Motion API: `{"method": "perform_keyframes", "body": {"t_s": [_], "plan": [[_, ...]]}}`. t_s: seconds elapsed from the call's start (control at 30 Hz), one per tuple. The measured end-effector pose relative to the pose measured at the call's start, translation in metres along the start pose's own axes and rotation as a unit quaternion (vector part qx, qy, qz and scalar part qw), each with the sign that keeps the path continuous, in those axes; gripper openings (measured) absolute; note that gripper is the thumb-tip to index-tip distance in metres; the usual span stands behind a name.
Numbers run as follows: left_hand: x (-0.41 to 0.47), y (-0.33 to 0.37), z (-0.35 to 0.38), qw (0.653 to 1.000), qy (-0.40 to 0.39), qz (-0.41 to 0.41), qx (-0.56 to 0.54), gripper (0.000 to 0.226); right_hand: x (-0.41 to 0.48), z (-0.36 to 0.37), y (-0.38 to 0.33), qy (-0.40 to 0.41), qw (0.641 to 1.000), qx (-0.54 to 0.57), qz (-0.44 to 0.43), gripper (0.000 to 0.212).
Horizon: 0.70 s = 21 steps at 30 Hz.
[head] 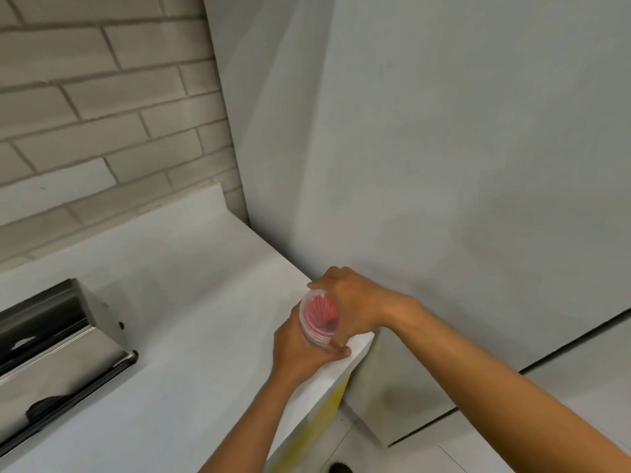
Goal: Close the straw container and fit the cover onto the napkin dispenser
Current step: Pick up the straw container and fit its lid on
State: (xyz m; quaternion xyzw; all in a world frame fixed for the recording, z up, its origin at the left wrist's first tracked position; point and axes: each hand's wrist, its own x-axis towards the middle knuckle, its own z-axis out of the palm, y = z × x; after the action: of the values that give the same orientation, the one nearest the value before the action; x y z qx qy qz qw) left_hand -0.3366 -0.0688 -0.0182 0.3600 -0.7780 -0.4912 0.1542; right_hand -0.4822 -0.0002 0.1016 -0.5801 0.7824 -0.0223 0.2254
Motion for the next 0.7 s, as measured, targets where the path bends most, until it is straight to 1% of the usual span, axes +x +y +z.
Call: {"method": "perform_keyframes", "body": {"t_s": [0.07, 0.2, 0.4, 0.53, 0.6, 0.7], "plan": [[0.000, -0.001, 0.003, 1.000, 0.005, -0.007, 0.001, 0.097, 0.001, 0.000, 0.002, -0.009, 1.000, -0.002, -0.004, 0.127], [0.000, -0.006, 0.007, 1.000, 0.019, -0.017, -0.013, 0.087, 0.005, -0.002, 0.002, -0.032, 0.999, -0.020, -0.022, 0.128], [0.002, -0.008, 0.009, 1.000, 0.008, -0.006, 0.003, 0.092, 0.009, -0.009, 0.001, -0.071, 0.996, -0.034, -0.030, 0.122], [0.004, -0.010, 0.007, 1.000, -0.002, 0.000, 0.009, 0.080, 0.011, -0.012, -0.004, -0.097, 0.994, -0.046, -0.030, 0.122], [0.005, -0.012, 0.007, 1.000, -0.009, 0.002, 0.011, 0.081, 0.011, -0.012, -0.006, -0.107, 0.992, -0.057, -0.030, 0.123], [0.006, -0.014, 0.007, 1.000, -0.008, 0.006, 0.016, 0.089, 0.010, -0.011, -0.008, -0.108, 0.991, -0.067, -0.030, 0.123]]}}
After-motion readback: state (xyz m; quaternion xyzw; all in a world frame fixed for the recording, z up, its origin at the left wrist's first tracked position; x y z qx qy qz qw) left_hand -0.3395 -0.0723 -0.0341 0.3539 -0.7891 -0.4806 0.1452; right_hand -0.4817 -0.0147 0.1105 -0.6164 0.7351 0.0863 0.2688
